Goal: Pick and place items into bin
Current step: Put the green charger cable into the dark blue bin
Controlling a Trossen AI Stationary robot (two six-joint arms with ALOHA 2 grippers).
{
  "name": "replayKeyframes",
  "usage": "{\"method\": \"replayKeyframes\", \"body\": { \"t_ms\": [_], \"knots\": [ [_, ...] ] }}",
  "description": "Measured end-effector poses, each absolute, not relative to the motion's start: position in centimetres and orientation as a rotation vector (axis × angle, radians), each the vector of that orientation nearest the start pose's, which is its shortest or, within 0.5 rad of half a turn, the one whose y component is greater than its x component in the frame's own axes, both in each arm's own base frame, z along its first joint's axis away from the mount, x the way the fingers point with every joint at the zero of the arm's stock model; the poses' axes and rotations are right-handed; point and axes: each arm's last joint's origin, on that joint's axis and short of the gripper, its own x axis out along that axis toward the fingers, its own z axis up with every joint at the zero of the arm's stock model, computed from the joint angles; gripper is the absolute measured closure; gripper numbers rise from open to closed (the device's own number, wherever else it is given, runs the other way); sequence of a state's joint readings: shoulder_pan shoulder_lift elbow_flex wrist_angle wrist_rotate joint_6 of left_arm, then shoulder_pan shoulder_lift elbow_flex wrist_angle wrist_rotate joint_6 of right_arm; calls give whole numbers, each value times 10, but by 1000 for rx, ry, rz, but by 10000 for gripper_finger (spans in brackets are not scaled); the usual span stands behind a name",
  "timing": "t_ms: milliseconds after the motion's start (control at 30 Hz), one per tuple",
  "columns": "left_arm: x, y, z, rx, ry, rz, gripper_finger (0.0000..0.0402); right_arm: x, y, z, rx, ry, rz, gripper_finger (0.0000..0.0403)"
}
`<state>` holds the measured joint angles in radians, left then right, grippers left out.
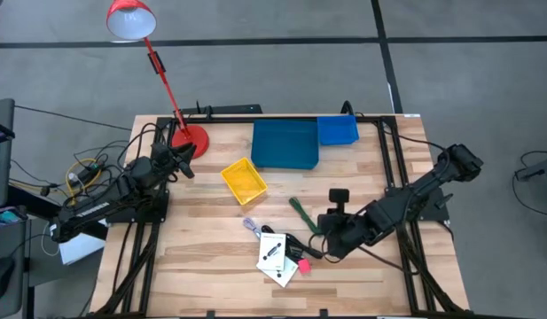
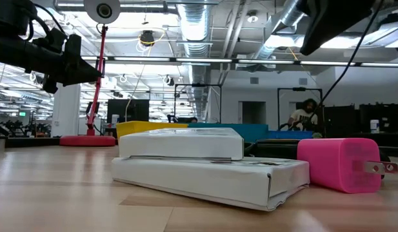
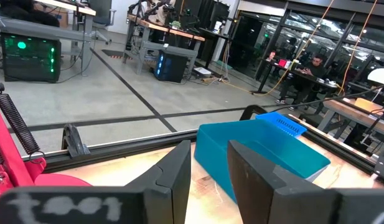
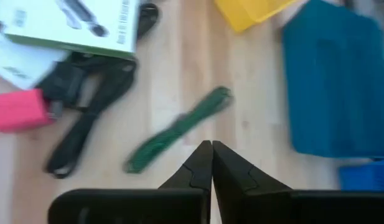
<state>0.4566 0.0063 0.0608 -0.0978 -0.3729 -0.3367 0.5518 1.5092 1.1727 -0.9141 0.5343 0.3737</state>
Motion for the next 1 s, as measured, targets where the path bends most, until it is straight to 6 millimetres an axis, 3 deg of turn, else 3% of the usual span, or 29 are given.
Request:
{"method": "replayKeyframes", "body": {
  "t_ms": [567, 1000],
  "knots": [
    [78, 50, 174, -319, -95, 829, 307, 265, 104, 206, -65, 1077, -68, 253],
    [78, 50, 174, -319, -95, 829, 307, 265, 82, 179, 29, 1077, -65, 203]
  ]
}}
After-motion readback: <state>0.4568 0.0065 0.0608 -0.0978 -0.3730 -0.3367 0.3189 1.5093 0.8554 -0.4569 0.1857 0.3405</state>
